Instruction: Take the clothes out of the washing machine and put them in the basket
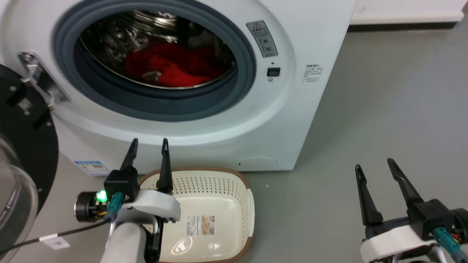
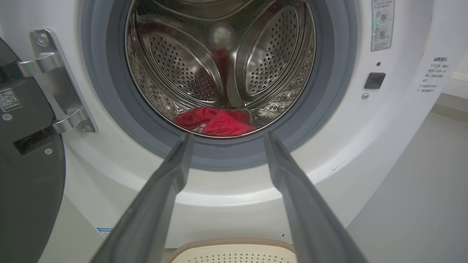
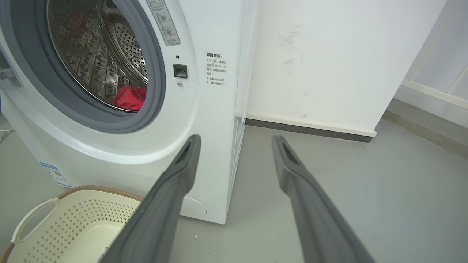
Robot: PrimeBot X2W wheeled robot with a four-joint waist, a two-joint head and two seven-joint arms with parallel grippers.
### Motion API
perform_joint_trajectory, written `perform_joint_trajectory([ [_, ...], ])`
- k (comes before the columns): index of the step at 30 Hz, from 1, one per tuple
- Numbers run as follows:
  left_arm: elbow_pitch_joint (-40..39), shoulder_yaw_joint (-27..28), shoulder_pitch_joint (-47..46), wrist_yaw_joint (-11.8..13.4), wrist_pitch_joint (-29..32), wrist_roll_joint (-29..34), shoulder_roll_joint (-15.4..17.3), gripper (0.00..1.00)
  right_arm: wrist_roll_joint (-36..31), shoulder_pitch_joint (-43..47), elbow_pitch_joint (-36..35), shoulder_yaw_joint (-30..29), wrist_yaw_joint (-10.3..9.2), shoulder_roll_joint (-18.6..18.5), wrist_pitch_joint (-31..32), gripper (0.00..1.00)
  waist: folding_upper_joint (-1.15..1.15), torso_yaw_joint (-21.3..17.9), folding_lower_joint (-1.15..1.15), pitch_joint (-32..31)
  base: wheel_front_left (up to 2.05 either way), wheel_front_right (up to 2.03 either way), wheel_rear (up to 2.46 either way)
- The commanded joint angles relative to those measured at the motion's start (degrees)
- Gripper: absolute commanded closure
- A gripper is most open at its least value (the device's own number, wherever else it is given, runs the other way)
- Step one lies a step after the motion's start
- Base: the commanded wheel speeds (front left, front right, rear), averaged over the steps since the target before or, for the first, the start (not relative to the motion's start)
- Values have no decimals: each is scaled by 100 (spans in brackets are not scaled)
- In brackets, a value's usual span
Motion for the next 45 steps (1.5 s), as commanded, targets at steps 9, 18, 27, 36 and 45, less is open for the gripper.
perform_joint_trajectory([
  [9, 659, 247, -1195, 7, -14, -85, 228, 0, 92, -632, 9, 163, -4, 8, -197, 0, 0, -444, 0, 1250, 0, 0, 0],
  [18, 1582, 408, -2698, -74, 99, -85, 725, 0, 289, -1113, 271, 406, -4, 8, -438, 0, 0, -867, 0, 1950, 0, 0, 0],
  [27, 2201, 478, -4219, -178, 870, -61, 1383, 0, 538, -1438, 547, 553, -4, 11, -656, 0, 0, -1291, 0, 2485, 0, 0, 0],
  [36, 2636, 359, -5633, -312, 2085, 5, 1838, 0, 782, -1754, 769, 747, -4, 10, -779, 0, 0, -1566, 0, 2976, 0, 0, 0],
  [45, 2981, 93, -6594, -517, 3566, 219, 2354, 0, 996, -2067, 841, 956, -4, 9, -798, 0, 0, -1854, 0, 3481, 0, 0, 0],
])
